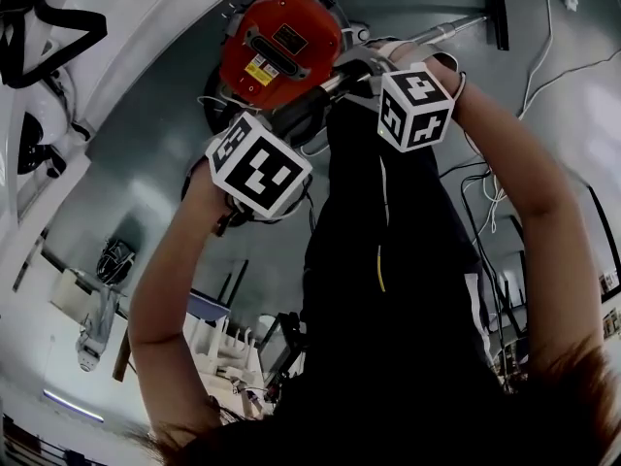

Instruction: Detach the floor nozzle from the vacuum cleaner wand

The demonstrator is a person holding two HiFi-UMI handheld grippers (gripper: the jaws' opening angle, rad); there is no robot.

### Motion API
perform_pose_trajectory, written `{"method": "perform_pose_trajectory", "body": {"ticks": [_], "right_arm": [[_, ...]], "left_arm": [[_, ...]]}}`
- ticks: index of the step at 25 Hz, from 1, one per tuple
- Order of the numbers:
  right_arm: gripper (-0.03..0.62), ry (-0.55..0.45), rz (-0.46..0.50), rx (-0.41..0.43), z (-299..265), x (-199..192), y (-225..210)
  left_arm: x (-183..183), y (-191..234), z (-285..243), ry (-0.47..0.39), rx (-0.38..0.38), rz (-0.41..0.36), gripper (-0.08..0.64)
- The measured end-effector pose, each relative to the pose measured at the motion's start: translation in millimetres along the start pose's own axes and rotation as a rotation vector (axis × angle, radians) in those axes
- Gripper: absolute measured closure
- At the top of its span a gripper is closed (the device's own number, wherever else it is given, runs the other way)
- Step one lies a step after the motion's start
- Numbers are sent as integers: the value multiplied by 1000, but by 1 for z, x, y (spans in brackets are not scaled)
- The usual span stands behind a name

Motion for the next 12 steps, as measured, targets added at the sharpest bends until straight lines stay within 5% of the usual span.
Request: {"method": "perform_pose_trajectory", "body": {"ticks": [3, 5, 7, 12], "right_arm": [[443, 10, 31, -71, -5, -1, 9], [445, 27, 25, -101, -9, -3, 9], [442, 45, -8, -75, -10, -5, 6], [435, 84, -50, 98, -10, -8, -1]], "left_arm": [[-7, -6, -7, -10, -321, 132, 520], [-8, -7, -7, -23, -432, 196, 518], [-5, -5, -5, -29, -306, 149, 520], [-6, 0, -9, 39, 268, -123, 531]]}}
Point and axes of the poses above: the fingertips, and each gripper's own axes: z backward along the fingers, y to its left, x out of its top, the point moved 6 cm from there along z, backward along the fingers, and after that the axes turned 3 degrees about y, right-handed, at the moved point
